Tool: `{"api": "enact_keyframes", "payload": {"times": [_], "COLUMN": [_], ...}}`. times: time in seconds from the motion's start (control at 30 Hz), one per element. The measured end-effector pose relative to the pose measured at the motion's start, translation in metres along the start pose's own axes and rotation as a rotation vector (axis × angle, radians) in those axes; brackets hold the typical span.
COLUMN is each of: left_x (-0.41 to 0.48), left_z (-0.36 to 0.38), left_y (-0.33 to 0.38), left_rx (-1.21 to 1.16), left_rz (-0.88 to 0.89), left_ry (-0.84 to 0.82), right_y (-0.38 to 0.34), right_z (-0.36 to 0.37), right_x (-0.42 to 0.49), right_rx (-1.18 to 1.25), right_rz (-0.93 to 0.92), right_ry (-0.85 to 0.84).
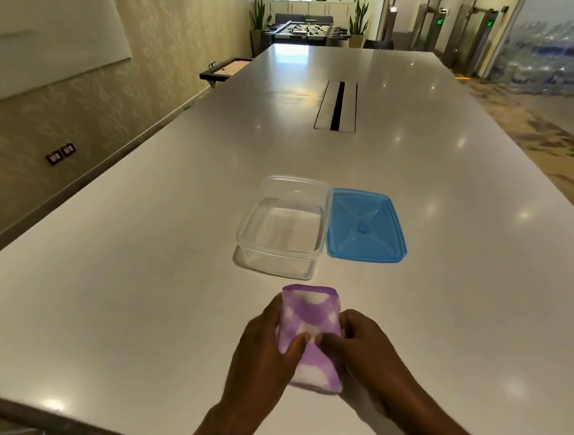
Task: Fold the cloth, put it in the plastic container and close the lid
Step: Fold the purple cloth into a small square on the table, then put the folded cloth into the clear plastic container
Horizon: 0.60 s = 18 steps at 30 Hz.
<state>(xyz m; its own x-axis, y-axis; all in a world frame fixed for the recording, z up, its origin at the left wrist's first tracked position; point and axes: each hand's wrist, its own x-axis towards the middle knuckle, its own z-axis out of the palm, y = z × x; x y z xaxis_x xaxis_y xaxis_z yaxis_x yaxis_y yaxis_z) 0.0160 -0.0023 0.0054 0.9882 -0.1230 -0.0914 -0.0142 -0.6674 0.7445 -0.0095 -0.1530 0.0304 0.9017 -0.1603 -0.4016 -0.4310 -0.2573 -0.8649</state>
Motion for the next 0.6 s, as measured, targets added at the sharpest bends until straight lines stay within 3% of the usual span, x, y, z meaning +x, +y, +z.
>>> {"api": "enact_keyframes", "payload": {"times": [0.1,0.27,0.33,0.43,0.6], "left_x": [-0.007,-0.004,0.005,0.04,0.125], "left_z": [-0.012,-0.054,-0.073,-0.093,-0.09], "left_y": [0.009,0.036,0.054,0.079,0.092], "left_rx": [-0.276,-0.566,-0.531,-0.353,-0.017], "left_rz": [-0.012,0.085,0.2,0.3,0.26], "left_ry": [0.06,0.138,0.177,0.281,0.274], "right_y": [-0.003,-0.039,-0.062,-0.096,-0.135], "right_z": [-0.005,-0.013,-0.016,-0.02,-0.028], "right_x": [-0.008,-0.018,-0.016,0.01,0.085], "right_rx": [0.146,0.287,0.284,0.076,-0.282], "right_rz": [-0.005,-0.216,-0.351,-0.506,-0.483], "right_ry": [-0.08,-0.056,0.035,0.254,0.336]}}
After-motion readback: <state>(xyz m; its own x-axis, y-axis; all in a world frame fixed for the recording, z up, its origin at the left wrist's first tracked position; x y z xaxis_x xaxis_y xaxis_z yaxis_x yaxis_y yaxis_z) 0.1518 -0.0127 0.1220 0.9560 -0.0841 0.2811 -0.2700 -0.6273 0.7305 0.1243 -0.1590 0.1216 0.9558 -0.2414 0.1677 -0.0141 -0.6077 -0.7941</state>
